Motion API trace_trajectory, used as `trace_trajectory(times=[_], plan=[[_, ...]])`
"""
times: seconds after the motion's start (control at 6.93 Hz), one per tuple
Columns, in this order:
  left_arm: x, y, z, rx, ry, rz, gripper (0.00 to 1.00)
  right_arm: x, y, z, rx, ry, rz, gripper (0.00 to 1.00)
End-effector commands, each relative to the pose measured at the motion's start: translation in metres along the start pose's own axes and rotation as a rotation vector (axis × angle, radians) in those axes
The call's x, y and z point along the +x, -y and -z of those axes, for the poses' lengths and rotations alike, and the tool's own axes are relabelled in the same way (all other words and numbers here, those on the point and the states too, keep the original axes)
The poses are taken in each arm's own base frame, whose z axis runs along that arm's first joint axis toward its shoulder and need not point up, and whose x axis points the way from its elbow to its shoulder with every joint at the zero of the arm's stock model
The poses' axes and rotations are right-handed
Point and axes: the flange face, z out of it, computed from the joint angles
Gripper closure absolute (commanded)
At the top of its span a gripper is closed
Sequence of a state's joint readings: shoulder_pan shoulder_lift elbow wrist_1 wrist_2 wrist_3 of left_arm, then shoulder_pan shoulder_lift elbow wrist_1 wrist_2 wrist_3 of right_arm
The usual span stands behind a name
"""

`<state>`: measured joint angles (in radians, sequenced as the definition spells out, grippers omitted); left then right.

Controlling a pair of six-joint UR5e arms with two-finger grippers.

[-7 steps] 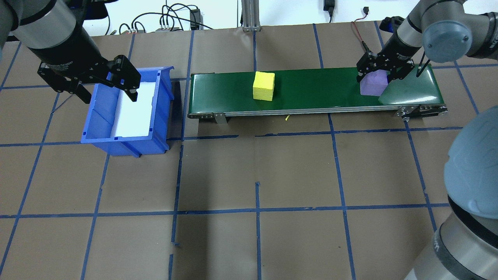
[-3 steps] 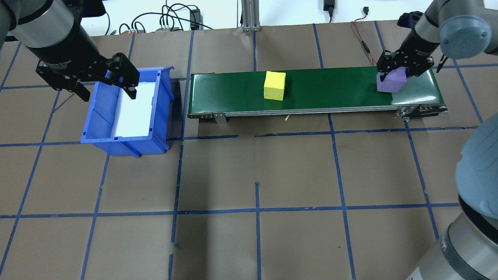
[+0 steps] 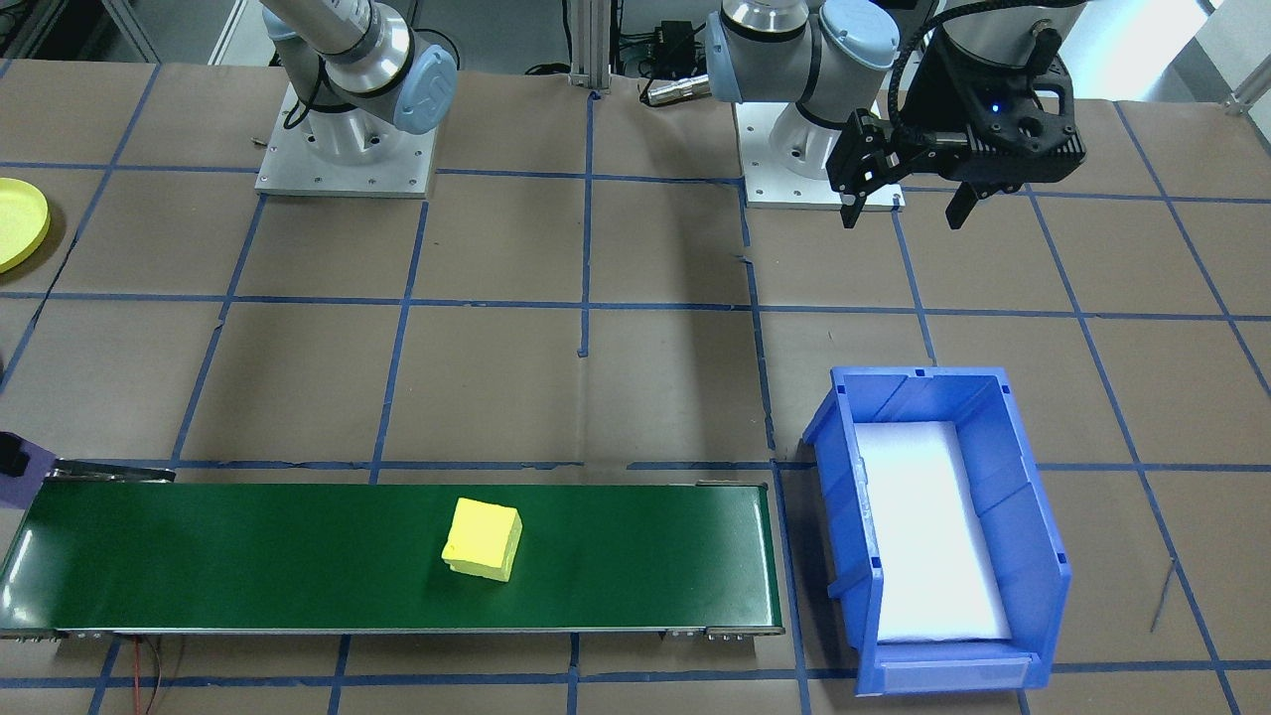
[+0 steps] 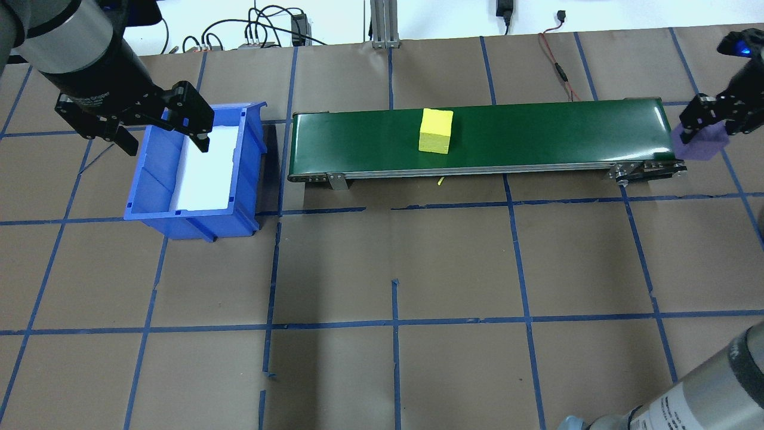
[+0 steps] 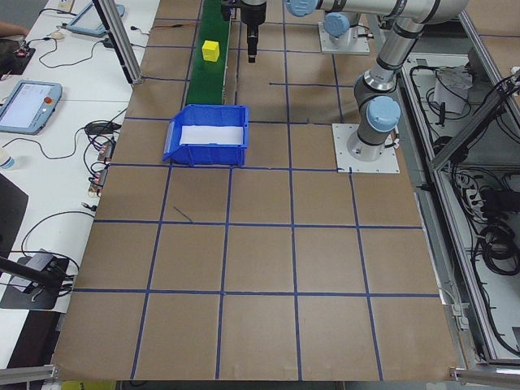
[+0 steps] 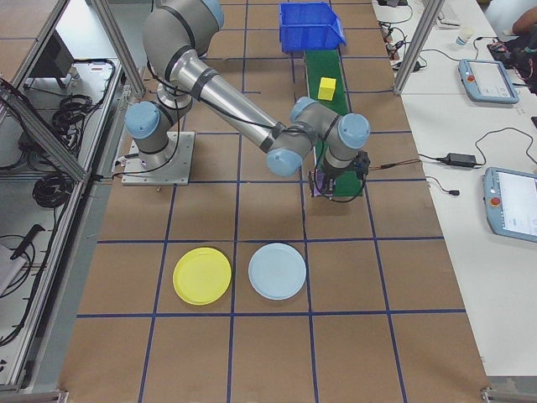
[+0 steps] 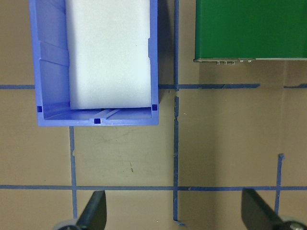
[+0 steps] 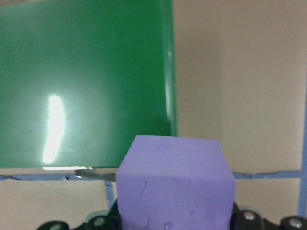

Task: Move block left to right into plate

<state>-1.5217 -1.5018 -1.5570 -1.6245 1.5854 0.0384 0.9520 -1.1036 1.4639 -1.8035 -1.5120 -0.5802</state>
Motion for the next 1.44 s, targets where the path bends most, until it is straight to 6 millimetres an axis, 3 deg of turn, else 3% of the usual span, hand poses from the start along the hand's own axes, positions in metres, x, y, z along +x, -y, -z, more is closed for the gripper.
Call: trace_trajectory(times=[0.0, 0.29, 0.43, 0.72, 0.87, 1.01, 1.3], plan=[[0.0, 0.0, 0.001, 0.003, -0.001, 0.0, 0.0, 0.127, -0.058, 0.0, 0.0, -0.048, 0.086, 0.72], [0.0, 0.0, 0.001, 0.003, -0.001, 0.002, 0.0, 0.208, -0.091, -0.038, 0.002, -0.058, 0.121, 0.69], [-0.001, 0.0, 0.001, 0.003, -0.001, 0.003, 0.0, 0.22, -0.1, -0.042, 0.004, -0.055, 0.121, 0.66], [-0.002, 0.001, 0.002, 0.005, 0.0, 0.005, 0.0, 0.225, -0.117, -0.06, -0.018, -0.018, 0.099, 0.37], [-0.002, 0.001, 0.002, 0.005, 0.0, 0.005, 0.0, 0.227, -0.121, -0.062, -0.021, -0.013, 0.091, 0.28], [-0.003, 0.001, 0.001, 0.003, -0.001, 0.005, 0.0, 0.231, -0.125, -0.055, -0.012, -0.018, 0.085, 0.27], [-0.003, 0.001, 0.002, 0.005, 0.0, 0.005, 0.0, 0.235, -0.128, -0.046, 0.004, -0.024, 0.077, 0.01]])
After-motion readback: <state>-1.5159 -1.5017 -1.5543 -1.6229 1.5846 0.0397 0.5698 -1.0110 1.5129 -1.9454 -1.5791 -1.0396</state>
